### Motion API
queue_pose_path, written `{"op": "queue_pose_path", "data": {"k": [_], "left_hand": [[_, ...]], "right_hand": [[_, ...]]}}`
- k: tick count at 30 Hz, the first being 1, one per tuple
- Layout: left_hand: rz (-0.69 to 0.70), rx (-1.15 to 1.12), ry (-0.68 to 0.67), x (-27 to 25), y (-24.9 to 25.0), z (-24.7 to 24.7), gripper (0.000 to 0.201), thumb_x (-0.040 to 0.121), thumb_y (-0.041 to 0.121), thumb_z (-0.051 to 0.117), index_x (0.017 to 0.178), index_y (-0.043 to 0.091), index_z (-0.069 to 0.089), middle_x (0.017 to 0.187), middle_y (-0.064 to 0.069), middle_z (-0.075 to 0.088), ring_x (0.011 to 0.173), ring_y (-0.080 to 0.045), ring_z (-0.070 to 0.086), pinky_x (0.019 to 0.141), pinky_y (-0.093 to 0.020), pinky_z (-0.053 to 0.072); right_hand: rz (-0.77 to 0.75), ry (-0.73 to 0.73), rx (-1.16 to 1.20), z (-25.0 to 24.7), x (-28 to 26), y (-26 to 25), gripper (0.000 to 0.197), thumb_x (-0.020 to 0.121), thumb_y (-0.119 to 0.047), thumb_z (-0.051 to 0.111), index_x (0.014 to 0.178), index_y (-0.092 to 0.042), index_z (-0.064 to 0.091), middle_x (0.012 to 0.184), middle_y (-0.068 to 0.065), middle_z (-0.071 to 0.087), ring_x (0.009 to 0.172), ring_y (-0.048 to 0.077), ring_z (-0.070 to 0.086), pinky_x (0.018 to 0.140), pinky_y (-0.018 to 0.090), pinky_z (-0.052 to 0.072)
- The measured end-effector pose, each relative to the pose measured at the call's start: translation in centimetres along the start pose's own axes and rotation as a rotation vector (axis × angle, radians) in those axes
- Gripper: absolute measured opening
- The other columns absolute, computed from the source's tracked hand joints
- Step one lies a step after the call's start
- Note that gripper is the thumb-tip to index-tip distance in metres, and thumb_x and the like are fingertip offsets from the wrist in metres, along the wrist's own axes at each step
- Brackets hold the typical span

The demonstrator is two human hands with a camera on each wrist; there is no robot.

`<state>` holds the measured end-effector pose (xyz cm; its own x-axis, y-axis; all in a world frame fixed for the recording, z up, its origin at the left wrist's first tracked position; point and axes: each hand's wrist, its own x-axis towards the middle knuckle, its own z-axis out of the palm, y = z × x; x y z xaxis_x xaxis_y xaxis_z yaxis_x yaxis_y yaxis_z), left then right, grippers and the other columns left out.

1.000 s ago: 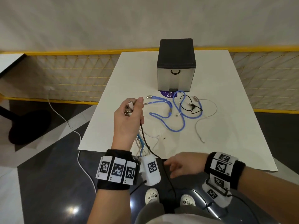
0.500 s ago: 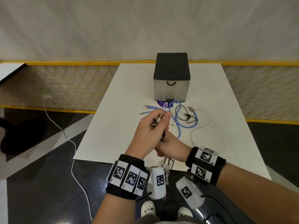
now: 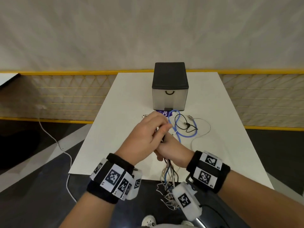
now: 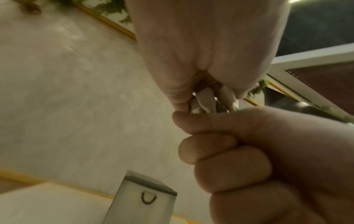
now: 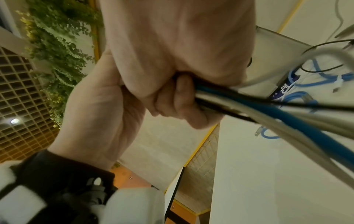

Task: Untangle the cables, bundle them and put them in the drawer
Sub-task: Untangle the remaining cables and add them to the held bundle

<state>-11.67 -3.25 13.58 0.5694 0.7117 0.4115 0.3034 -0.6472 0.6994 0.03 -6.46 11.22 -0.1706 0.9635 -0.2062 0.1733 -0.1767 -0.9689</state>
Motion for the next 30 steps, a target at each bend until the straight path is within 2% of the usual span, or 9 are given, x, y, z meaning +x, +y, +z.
{"op": "queue_pose_path", "data": {"k": [3,6,8,12,16,19,23,27,30], "left_hand": [[-0.170,-0.392,0.176,-0.1,0.2,-0.1,0.057,0.087,0.039,0.068,0.138,0.035,0.044,0.130,0.006,0.057,0.117,-0.019,0.062,0.099,-0.037,0.050],[-0.322,-0.522,0.270,0.0,-0.5,0.4,0.096,0.065,0.027,0.091,0.140,0.050,0.035,0.130,0.003,0.057,0.113,-0.018,0.065,0.095,-0.033,0.053],[-0.357,-0.430,0.243,0.2,-1.0,0.8,0.078,0.069,0.013,0.089,0.128,0.045,0.048,0.110,0.006,0.063,0.098,-0.009,0.068,0.085,-0.021,0.053],[-0.331,-0.398,0.374,0.9,-1.9,0.7,0.020,0.093,0.006,0.066,0.096,0.022,0.055,0.078,0.011,0.060,0.069,-0.023,0.069,0.069,-0.023,0.053],[-0.340,-0.563,0.458,1.6,-2.0,-0.3,0.015,0.098,0.004,0.058,0.096,0.018,0.051,0.063,0.005,0.051,0.049,-0.017,0.051,0.053,-0.034,0.054],[-0.335,-0.698,0.447,2.0,-1.7,-0.5,0.023,0.095,0.010,0.062,0.109,0.027,0.056,0.076,-0.002,0.050,0.050,-0.016,0.044,0.042,-0.024,0.039],[-0.338,-0.789,0.451,2.8,-1.3,-0.7,0.014,0.088,0.030,0.063,0.087,0.022,0.052,0.073,-0.015,0.030,0.043,-0.011,0.024,0.039,-0.016,0.022],[-0.394,-0.796,0.557,2.9,-2.4,-1.7,0.014,0.099,0.027,0.055,0.087,0.021,0.052,0.069,0.001,0.043,0.040,-0.008,0.024,0.039,-0.015,0.019],[-0.408,-0.783,0.563,2.7,-3.2,-2.8,0.012,0.095,0.031,0.057,0.106,0.025,0.059,0.070,0.001,0.044,0.042,-0.008,0.026,0.039,-0.016,0.022]], "right_hand": [[0.016,0.025,0.074,0.2,0.6,-0.3,0.019,0.088,-0.007,0.043,0.071,-0.012,0.039,0.052,-0.002,0.027,0.046,0.012,0.023,0.045,0.025,0.022],[-0.027,0.014,-0.060,0.3,1.4,-0.5,0.026,0.086,0.006,0.041,0.067,-0.012,0.038,0.051,-0.002,0.031,0.046,0.012,0.025,0.048,0.029,0.024],[-0.074,-0.014,-0.074,0.4,1.9,-0.9,0.025,0.084,0.009,0.047,0.075,-0.014,0.044,0.056,-0.003,0.040,0.046,0.007,0.034,0.044,0.025,0.029],[-0.140,-0.129,-0.066,0.9,2.4,-0.4,0.019,0.073,0.009,0.063,0.081,-0.004,0.051,0.063,0.002,0.048,0.054,0.009,0.046,0.050,0.023,0.040],[-0.058,-0.140,-0.153,0.6,3.0,1.6,0.030,0.073,0.001,0.064,0.061,-0.008,0.038,0.057,0.003,0.034,0.052,0.013,0.033,0.057,0.031,0.032],[-0.089,-0.075,-0.129,1.3,3.3,2.3,0.045,0.072,0.002,0.060,0.053,-0.020,0.026,0.049,-0.009,0.026,0.049,0.010,0.022,0.053,0.028,0.024],[-0.136,-0.089,-0.108,1.9,3.8,3.6,0.047,0.073,0.002,0.059,0.053,-0.024,0.026,0.049,-0.012,0.026,0.049,0.007,0.023,0.052,0.027,0.025],[-0.056,-0.240,-0.274,0.3,3.9,7.2,0.034,0.079,-0.009,0.068,0.062,-0.022,0.041,0.059,-0.009,0.043,0.053,0.007,0.041,0.057,0.023,0.037],[0.082,-0.523,-0.575,-1.3,3.4,9.9,0.031,0.074,-0.014,0.076,0.098,-0.017,0.057,0.098,-0.003,0.058,0.090,0.013,0.055,0.082,0.028,0.045]]}}
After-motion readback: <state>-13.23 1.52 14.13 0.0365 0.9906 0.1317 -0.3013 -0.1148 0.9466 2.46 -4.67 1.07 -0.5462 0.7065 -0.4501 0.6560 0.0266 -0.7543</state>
